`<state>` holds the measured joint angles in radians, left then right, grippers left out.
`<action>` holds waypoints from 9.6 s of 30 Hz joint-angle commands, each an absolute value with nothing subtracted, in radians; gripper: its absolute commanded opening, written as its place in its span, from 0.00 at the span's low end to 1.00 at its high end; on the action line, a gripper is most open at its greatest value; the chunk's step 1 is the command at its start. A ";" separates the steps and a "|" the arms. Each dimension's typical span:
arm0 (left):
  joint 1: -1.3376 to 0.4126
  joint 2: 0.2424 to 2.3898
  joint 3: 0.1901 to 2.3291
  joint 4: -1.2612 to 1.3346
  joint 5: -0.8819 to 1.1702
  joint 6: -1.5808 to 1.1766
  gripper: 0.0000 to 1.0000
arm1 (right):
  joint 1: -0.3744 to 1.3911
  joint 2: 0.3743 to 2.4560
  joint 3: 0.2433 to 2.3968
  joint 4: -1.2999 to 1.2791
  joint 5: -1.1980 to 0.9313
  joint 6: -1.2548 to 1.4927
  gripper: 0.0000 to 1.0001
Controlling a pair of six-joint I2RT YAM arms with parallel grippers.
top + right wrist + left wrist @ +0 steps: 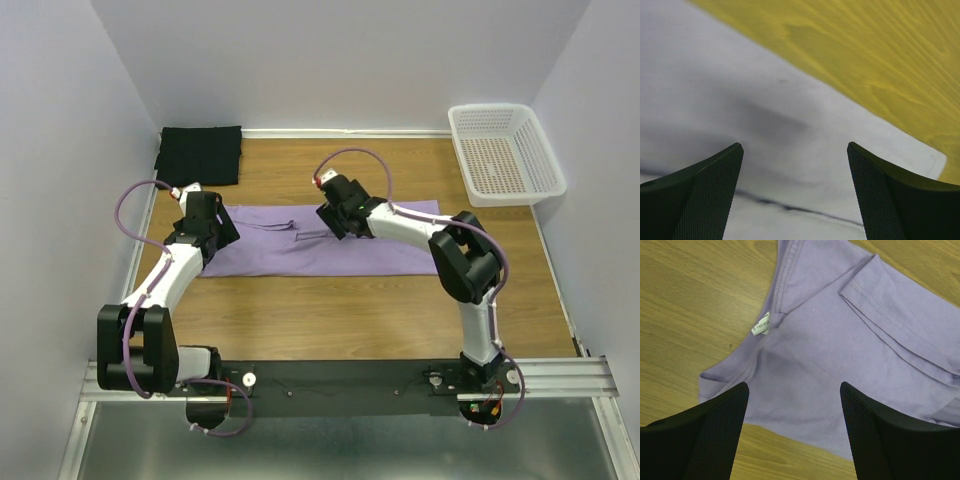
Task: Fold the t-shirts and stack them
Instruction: Fold the tshirt
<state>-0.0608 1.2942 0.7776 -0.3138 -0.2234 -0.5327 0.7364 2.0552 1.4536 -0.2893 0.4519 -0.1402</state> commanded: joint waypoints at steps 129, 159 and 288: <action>-0.046 1.447 0.954 -0.253 -0.143 -0.465 0.55 | 0.721 2.322 1.885 -0.158 -0.344 0.265 0.26; -0.068 1.489 0.974 -0.255 -0.097 -0.466 0.55 | 0.742 2.283 1.631 -0.041 -0.414 0.284 0.18; -0.488 2.543 2.187 -0.632 -0.218 -0.454 0.63 | 0.844 1.877 1.106 -0.620 -0.267 0.416 0.66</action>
<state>-0.5270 2.4439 2.1017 -0.6109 -0.2249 -0.4938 0.8310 1.7775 1.0847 -0.7395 -0.2489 0.4118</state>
